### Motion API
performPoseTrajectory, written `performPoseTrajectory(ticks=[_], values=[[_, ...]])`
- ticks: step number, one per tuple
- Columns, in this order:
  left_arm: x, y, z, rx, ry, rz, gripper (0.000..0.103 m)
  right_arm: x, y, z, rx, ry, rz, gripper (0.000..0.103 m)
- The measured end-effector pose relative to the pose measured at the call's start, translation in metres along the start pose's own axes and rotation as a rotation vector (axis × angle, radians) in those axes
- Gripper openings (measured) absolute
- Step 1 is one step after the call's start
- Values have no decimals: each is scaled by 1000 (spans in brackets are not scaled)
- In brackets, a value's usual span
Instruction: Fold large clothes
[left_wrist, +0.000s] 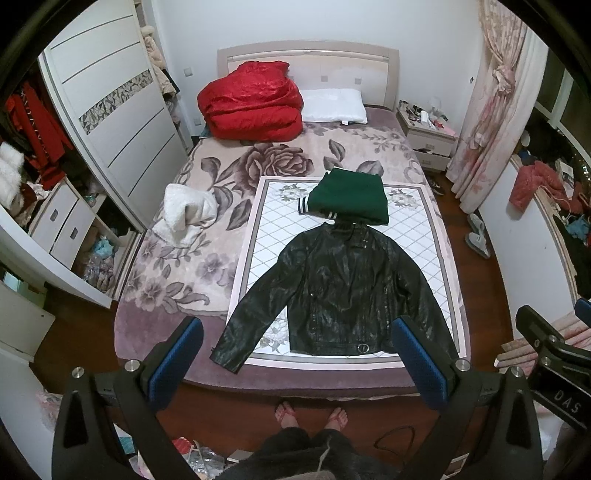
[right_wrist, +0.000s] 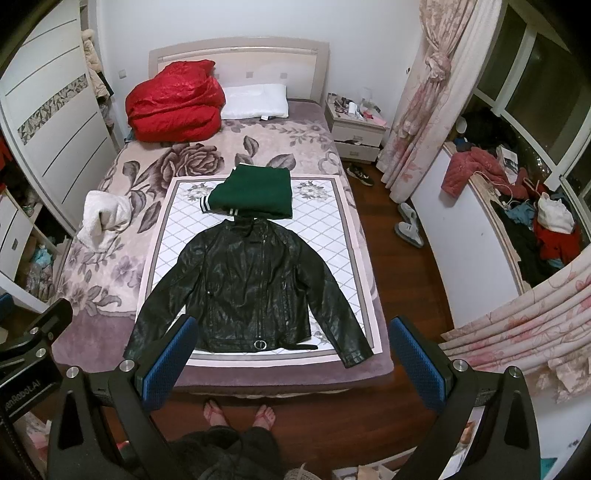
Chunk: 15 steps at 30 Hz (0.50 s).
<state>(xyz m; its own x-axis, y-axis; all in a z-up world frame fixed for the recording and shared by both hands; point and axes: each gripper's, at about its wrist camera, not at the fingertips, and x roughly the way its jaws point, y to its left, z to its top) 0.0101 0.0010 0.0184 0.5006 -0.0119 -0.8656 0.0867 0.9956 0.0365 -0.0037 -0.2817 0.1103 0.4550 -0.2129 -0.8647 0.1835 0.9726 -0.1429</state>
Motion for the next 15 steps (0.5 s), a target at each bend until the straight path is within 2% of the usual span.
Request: performPoseTrajectory(ticks=[14, 15], values=[[-5, -13, 33, -6, -3, -3, 103, -5, -1, -1, 1, -5, -2, 103], [-3, -10, 19, -9, -6, -2, 103, -6, -3, 2, 0, -6, -2, 103]])
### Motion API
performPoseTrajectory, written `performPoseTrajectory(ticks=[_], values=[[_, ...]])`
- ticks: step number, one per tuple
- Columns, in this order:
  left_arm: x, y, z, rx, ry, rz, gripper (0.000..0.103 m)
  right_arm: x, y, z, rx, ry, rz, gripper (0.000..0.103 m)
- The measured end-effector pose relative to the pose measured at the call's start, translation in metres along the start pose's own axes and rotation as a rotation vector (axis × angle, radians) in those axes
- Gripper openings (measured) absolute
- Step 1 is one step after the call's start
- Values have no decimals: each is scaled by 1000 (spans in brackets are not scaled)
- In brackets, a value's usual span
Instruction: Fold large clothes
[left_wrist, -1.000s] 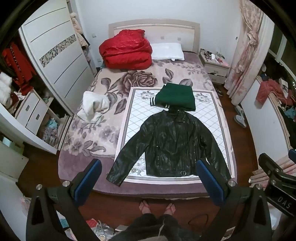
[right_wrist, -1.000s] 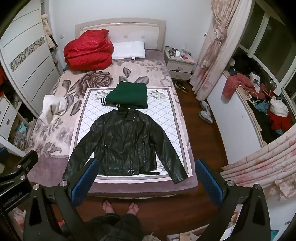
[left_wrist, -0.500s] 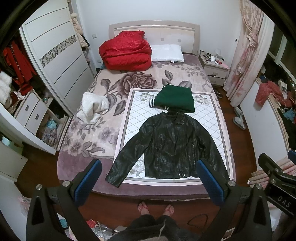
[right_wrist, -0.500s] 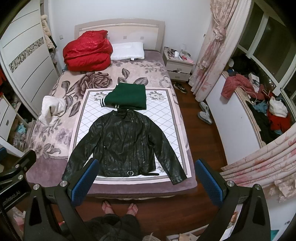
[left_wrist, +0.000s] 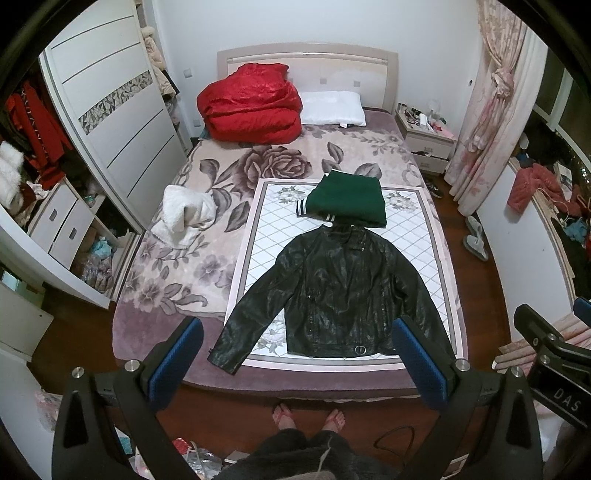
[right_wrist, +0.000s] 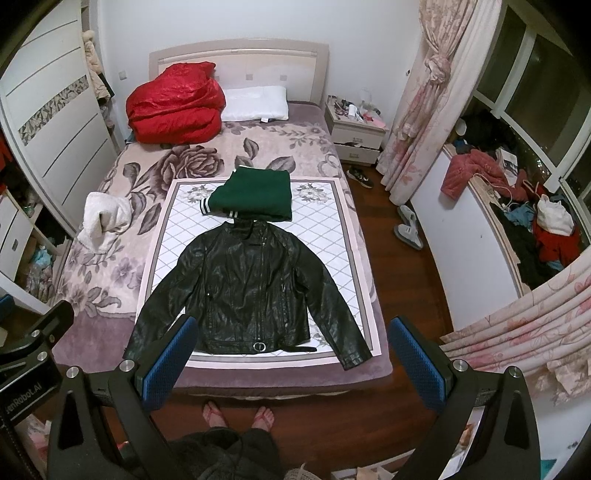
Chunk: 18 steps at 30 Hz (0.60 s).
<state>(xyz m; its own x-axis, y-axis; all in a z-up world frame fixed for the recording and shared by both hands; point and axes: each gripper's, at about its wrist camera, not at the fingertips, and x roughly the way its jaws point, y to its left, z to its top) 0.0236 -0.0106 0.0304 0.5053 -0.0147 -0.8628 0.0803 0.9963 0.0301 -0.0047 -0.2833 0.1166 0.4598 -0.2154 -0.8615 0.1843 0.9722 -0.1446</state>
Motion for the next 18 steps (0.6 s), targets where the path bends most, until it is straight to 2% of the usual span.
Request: performPoseTrajectory(ticks=[8, 9, 13, 14, 18], values=[[-3, -9, 18, -6, -3, -2, 103, -1, -2, -1, 0, -2, -3, 103], [-3, -4, 6, -3, -4, -3, 103, -1, -3, 2, -1, -2, -3, 103], [-5, -10, 19, -4, -6, -3, 103, -1, -3, -1, 0, -2, -1, 103], [-4, -3, 5, -4, -6, -4, 103, -2, -3, 0, -1, -3, -2, 103], [-4, -3, 7, -3, -8, -4, 103, -1, -2, -2, 0, -5, -2, 103]])
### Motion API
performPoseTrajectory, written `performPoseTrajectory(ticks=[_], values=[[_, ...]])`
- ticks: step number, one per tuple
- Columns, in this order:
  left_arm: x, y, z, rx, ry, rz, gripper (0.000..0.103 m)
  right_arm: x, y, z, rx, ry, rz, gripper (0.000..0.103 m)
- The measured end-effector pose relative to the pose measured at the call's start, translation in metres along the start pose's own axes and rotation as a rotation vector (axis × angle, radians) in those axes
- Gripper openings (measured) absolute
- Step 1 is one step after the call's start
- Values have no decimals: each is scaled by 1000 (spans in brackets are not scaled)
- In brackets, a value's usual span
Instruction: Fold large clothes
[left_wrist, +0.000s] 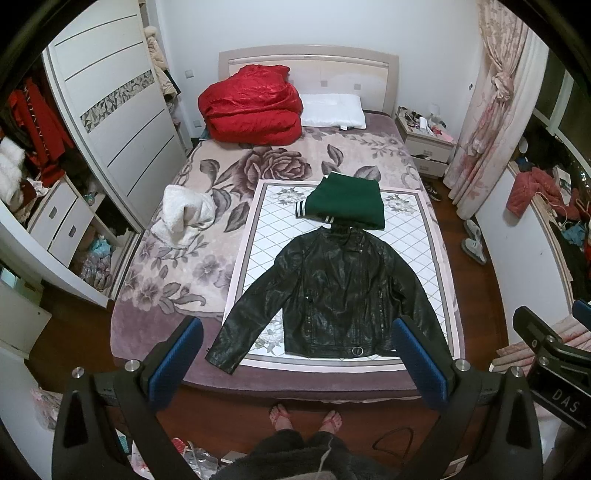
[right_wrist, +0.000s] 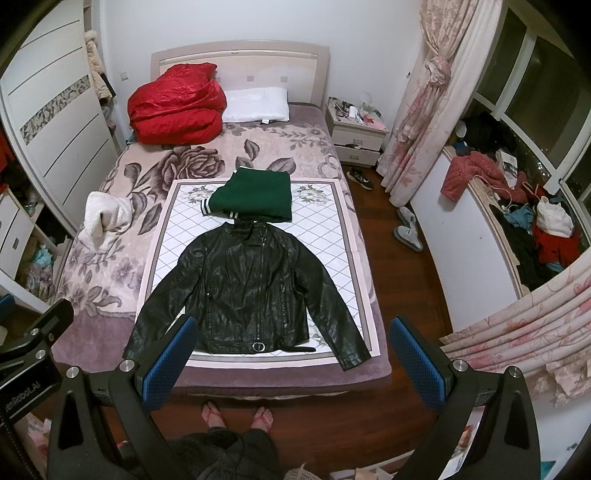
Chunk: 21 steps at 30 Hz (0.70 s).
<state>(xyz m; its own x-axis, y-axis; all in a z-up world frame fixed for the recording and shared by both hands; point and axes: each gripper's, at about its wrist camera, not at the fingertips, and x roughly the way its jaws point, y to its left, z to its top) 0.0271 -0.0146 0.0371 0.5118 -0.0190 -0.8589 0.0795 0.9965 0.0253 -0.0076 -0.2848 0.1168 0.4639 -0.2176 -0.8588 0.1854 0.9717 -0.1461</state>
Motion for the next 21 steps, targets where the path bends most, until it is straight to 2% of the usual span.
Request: performPoseTrajectory(ticks=[6, 8, 21], values=[[-2, -6, 12, 3, -3, -2, 103, -5, -1, 4, -1, -3, -1, 103], [-1, 0, -3, -1, -4, -2, 103, -6, -2, 6, 0, -3, 0, 103], [-6, -21, 11, -2, -24, -7, 103, -9, -4, 8, -1, -9, -1, 103]])
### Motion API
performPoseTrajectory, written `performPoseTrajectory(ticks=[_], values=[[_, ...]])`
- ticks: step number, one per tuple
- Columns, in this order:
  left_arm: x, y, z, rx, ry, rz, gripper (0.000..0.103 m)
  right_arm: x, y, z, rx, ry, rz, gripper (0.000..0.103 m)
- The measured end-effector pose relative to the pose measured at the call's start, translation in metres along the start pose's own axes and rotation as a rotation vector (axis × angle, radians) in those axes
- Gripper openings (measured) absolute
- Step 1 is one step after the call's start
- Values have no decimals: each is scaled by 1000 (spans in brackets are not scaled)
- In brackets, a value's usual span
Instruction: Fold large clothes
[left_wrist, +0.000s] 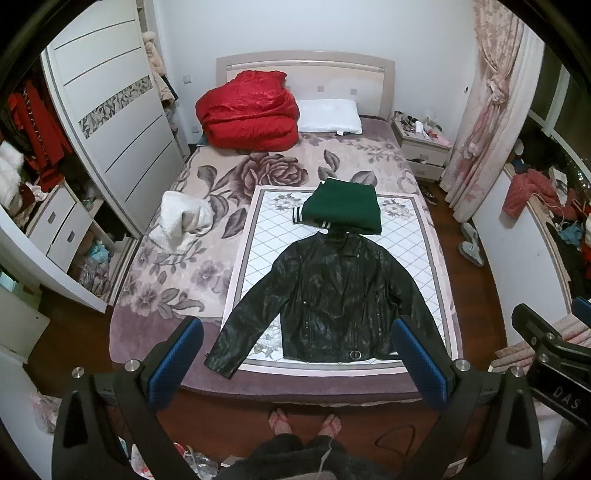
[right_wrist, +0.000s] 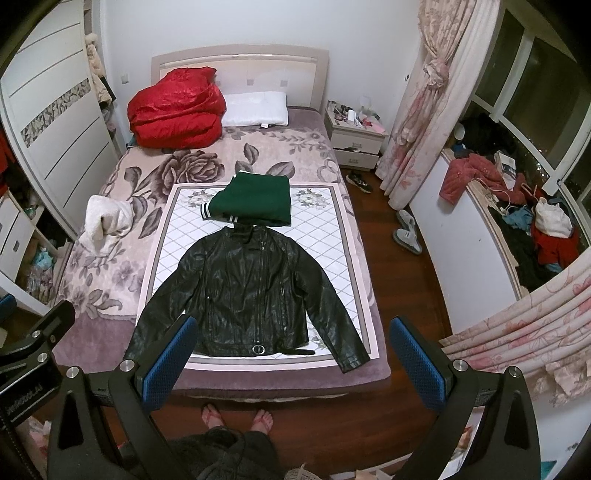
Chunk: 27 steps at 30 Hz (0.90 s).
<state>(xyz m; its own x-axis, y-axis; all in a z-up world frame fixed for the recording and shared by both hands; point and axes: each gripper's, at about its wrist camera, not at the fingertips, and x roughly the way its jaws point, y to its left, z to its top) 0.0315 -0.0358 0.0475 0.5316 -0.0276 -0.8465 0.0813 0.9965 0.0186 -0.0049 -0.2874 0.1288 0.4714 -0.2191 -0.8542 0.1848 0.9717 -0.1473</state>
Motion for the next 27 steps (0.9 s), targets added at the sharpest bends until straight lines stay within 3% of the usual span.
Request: performPoseTrajectory(ticks=[14, 19, 24, 27], values=[[-1, 4, -7, 3, -13, -1, 103, -5, -4, 8, 4, -3, -1, 103], [12, 1, 10, 2, -79, 47, 103, 2, -3, 19, 32, 9, -7, 103], [58, 5, 24, 5, -165, 143, 103, 64, -3, 13, 130, 52, 34, 103], [106, 0, 28, 21, -143, 126, 103, 117, -29, -2, 252, 115, 28, 103]])
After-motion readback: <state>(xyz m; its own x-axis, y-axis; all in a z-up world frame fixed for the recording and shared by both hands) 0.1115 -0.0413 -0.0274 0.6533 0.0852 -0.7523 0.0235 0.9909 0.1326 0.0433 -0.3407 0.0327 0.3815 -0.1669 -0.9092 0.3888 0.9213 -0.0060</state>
